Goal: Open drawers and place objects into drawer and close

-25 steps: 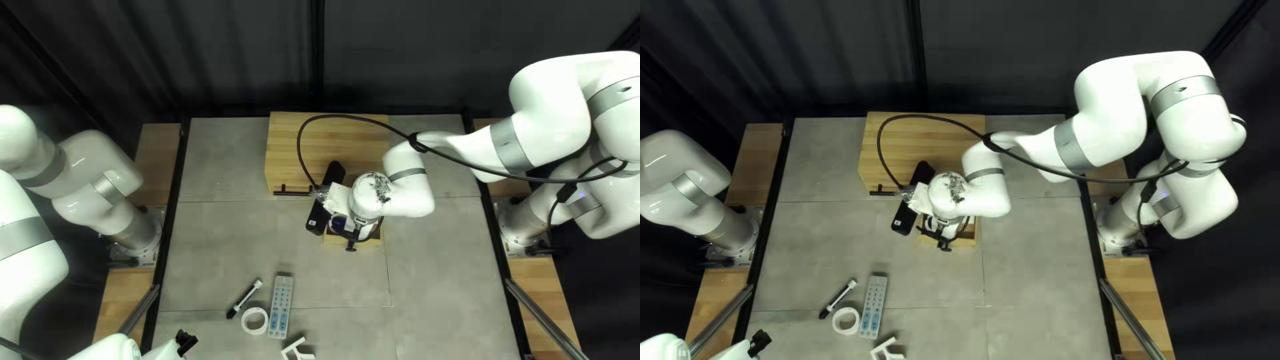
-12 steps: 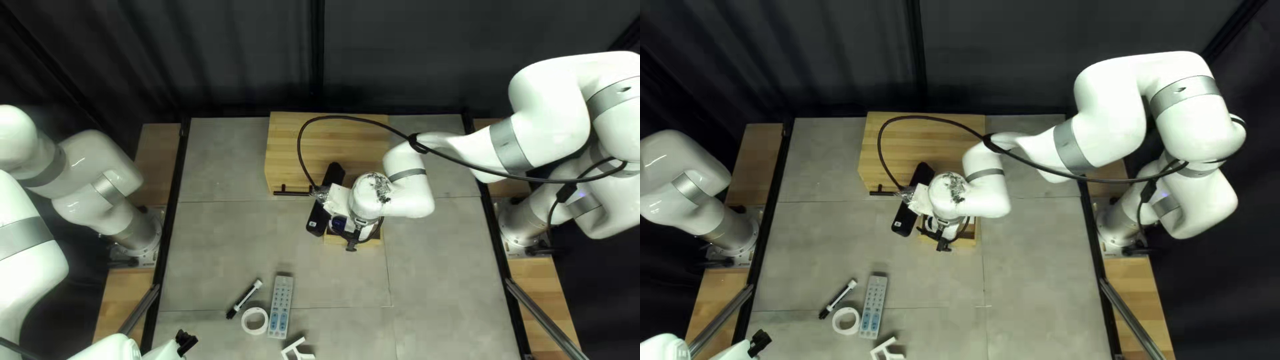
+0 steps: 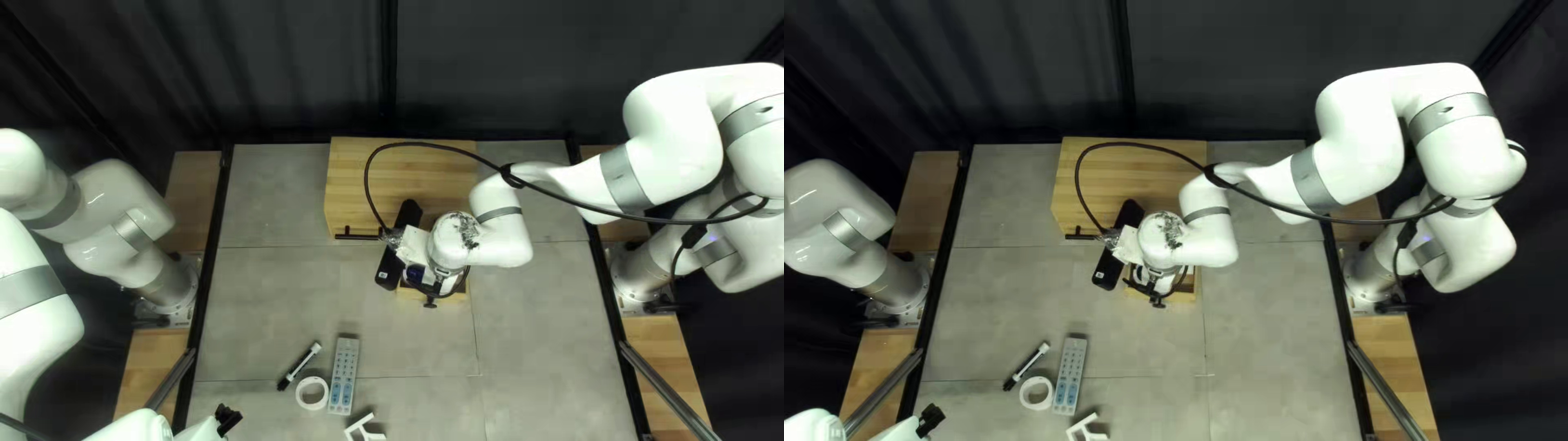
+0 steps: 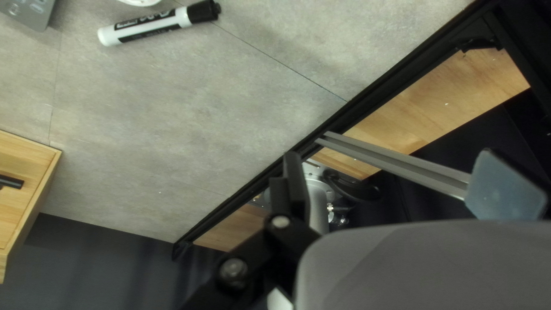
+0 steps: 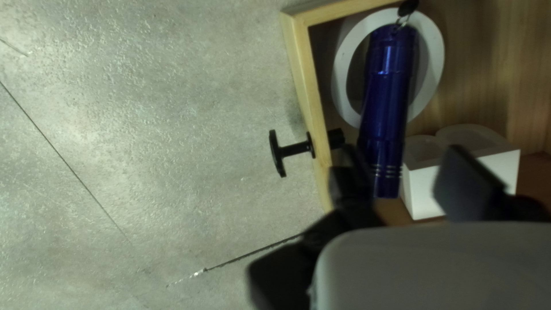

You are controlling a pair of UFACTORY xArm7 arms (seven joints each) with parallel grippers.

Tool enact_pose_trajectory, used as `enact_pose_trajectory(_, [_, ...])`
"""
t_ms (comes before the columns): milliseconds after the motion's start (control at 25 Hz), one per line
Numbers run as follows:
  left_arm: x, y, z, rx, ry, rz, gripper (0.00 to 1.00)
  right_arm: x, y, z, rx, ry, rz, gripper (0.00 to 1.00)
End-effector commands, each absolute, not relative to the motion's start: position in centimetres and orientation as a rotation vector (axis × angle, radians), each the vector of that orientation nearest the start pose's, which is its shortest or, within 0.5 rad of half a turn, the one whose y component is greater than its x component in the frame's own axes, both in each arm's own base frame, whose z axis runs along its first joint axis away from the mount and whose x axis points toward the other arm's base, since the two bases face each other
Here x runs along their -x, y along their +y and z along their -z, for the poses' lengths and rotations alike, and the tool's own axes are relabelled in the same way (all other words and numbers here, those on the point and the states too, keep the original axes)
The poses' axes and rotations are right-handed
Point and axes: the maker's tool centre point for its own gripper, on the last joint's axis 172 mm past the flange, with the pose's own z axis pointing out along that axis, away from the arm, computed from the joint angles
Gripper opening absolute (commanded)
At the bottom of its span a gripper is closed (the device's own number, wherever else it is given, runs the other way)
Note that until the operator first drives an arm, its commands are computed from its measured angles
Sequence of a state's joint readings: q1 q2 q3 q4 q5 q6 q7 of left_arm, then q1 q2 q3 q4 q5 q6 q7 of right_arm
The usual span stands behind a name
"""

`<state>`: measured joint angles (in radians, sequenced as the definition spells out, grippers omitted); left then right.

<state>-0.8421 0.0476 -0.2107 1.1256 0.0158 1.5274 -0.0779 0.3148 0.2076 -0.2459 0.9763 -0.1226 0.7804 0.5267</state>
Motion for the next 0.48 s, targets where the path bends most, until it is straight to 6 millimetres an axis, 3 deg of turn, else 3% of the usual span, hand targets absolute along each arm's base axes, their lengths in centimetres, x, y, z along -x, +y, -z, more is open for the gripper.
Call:
enact_pose_trajectory(40, [-18.0, -30.8, -18.8, 2.511, 1.341, -0.544, 1.00, -47.9, 1.1, -9.4, 3.227, 0.583, 0.063, 0.00])
enact_pose_trajectory(240, [-18.0, -30.8, -18.8, 2.511, 1.341, -0.544, 1.00, -47.2, 0.4, -12.1, 3.263, 0.566, 0.080, 0.00])
enact_pose_trajectory(480, [-18.0, -30.8, -18.8, 2.511, 1.341, -0.544, 1.00, -46.4, -1.7, -12.9, 3.302, 0.577, 0.102, 0.00])
